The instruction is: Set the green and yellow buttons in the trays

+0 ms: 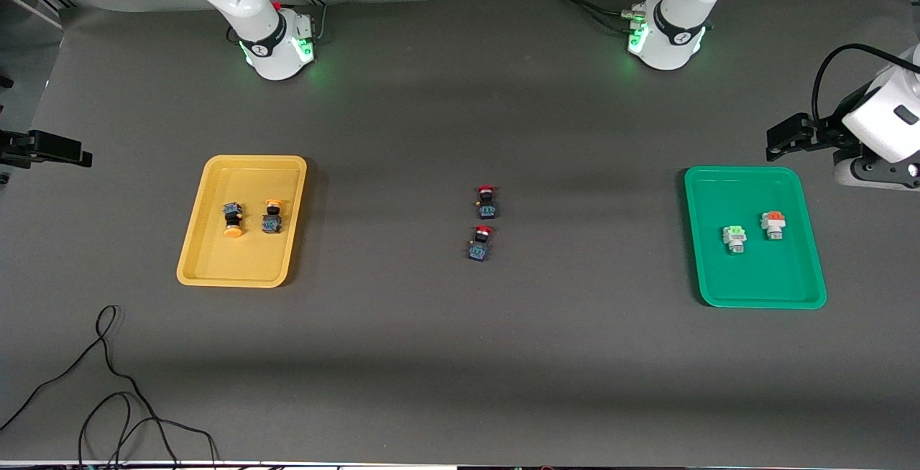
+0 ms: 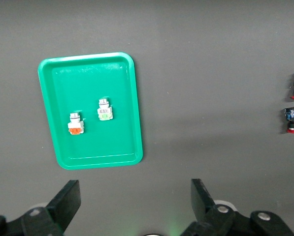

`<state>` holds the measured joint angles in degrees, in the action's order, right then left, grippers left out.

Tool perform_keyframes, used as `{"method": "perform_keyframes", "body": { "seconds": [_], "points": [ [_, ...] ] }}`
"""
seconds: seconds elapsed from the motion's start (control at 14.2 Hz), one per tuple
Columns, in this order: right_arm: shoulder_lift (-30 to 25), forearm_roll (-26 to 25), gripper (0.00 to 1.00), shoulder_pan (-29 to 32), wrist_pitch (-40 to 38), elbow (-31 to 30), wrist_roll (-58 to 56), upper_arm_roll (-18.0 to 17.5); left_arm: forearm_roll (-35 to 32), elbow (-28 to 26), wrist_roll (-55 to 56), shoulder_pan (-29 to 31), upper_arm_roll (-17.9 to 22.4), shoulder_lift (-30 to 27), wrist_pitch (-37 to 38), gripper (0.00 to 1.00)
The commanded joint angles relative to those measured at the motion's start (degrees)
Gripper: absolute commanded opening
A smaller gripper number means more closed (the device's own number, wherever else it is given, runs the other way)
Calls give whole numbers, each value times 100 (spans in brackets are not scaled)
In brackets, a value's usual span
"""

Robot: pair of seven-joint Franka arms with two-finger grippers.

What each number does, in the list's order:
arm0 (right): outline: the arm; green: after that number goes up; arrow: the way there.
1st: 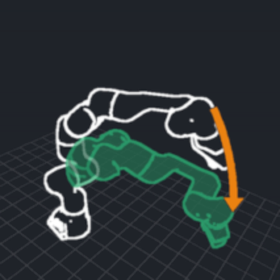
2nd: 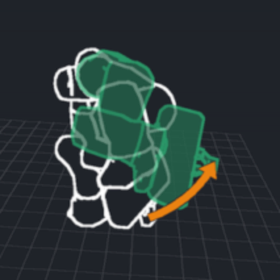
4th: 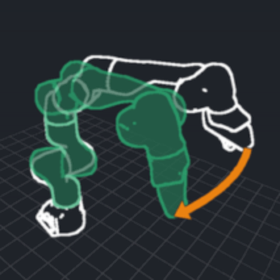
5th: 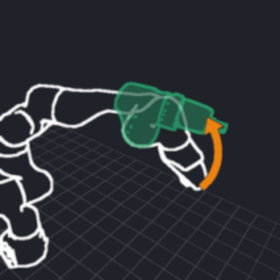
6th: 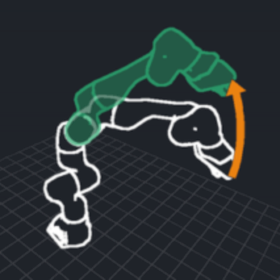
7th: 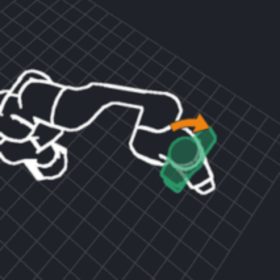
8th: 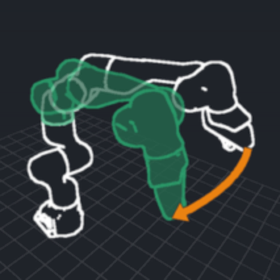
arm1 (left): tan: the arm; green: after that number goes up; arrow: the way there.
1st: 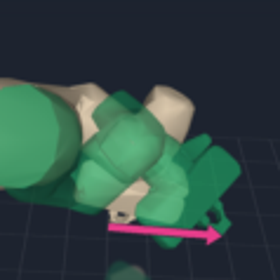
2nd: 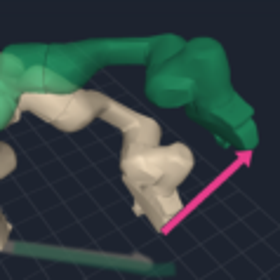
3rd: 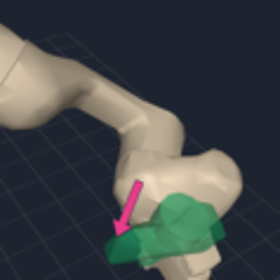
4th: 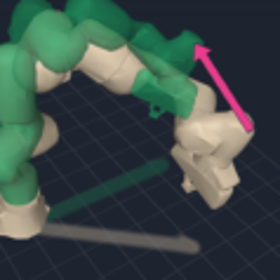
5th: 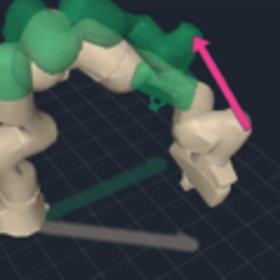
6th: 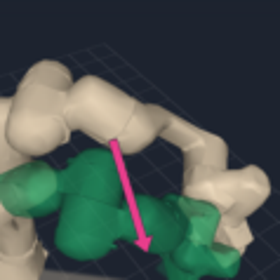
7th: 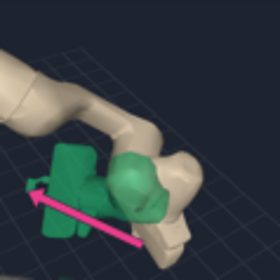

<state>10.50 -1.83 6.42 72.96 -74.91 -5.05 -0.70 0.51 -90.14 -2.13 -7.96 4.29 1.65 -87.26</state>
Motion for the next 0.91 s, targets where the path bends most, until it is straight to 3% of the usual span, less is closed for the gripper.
{"method": "perform_keyframes", "body": {
  "seconds": [0.0,0.14,0.42,0.63,0.84],
  "points": [
    [-83,-125,100,96,-79,-14,118,-80,-59,129,2,-83,63,63,16,100],
    [-214,-72,100,123,-19,-206,118,-80,-59,129,2,-92,63,63,16,100],
    [-1312,-63,100,-52,1122,-1779,118,-36,-59,129,2,-83,63,63,16,100],
    [-1516,-125,100,-527,1142,-1808,345,104,-59,129,2,-92,63,63,16,100],
    [-1516,51,100,-502,1116,-1729,417,131,-59,129,2,-83,63,63,7,100]
  ]
}}
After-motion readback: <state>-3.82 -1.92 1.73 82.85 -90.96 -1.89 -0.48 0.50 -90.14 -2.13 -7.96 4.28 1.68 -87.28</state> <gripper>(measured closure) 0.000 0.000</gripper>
